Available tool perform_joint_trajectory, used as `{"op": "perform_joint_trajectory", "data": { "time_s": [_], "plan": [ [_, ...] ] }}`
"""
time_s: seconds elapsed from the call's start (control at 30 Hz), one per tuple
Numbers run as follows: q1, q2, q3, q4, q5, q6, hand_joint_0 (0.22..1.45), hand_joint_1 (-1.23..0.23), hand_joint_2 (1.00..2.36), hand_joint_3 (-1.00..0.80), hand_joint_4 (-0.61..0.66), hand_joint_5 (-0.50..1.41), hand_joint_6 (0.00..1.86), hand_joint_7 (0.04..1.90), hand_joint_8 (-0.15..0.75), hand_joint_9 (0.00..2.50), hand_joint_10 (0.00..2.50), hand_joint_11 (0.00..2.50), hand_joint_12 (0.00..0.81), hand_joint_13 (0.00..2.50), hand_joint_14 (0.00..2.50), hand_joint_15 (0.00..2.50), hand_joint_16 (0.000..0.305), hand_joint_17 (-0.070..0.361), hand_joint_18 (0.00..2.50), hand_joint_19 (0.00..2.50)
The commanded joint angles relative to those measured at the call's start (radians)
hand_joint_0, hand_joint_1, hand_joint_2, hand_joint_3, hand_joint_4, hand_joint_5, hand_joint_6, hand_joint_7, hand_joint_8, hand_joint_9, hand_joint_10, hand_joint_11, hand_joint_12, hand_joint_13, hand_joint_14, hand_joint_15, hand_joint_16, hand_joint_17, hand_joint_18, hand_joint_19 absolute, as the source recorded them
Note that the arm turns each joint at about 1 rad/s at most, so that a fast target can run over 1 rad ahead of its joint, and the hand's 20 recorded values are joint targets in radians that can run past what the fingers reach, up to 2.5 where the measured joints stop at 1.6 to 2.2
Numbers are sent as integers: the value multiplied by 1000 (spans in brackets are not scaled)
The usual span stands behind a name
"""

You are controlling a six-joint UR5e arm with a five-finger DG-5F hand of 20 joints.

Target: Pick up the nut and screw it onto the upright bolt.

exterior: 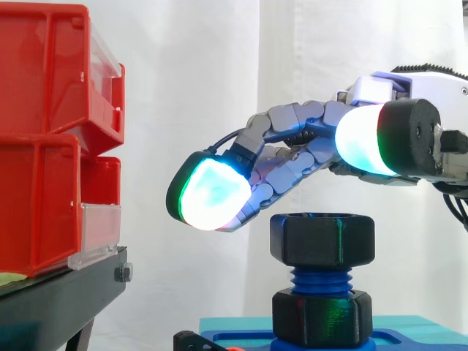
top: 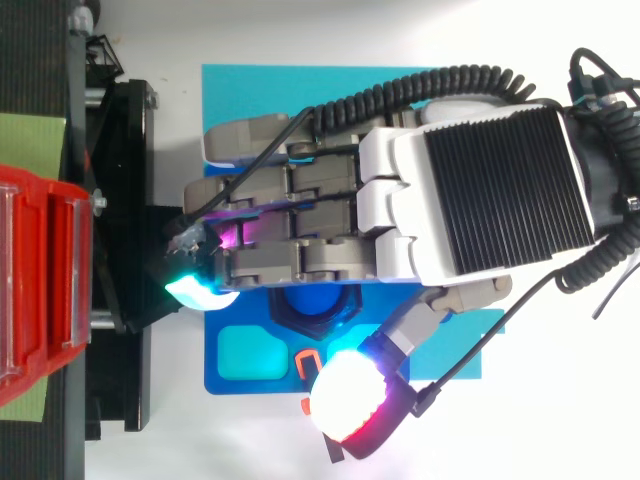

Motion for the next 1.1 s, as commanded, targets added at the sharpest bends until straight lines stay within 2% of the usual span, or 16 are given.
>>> {"op": "perform_joint_trajectory", "data": {
  "time_s": [0.0,0.37,0.6,0.8,1.07],
  "plan": [
    [0,0,-1,-3,0,0,494,-116,1000,-500,218,-120,504,925,220,603,0,0,248,478,0,0,27,60,199,3],
    [0,0,-1,-49,12,-2,497,-127,1000,-500,231,-113,504,950,229,627,0,0,247,512,0,0,27,60,244,13],
    [0,0,-1,-80,14,-2,506,-137,1000,-500,240,-80,504,1191,248,700,0,0,239,603,0,0,25,57,345,48],
    [0,0,-1,-91,23,-3,510,-144,1000,-500,222,-69,503,1273,250,725,0,0,234,635,0,0,25,56,387,66],
    [-11,0,-1,-89,23,-2,514,-150,1000,-500,193,-55,501,1436,253,742,0,0,231,662,0,0,25,55,424,79]
  ]
}}
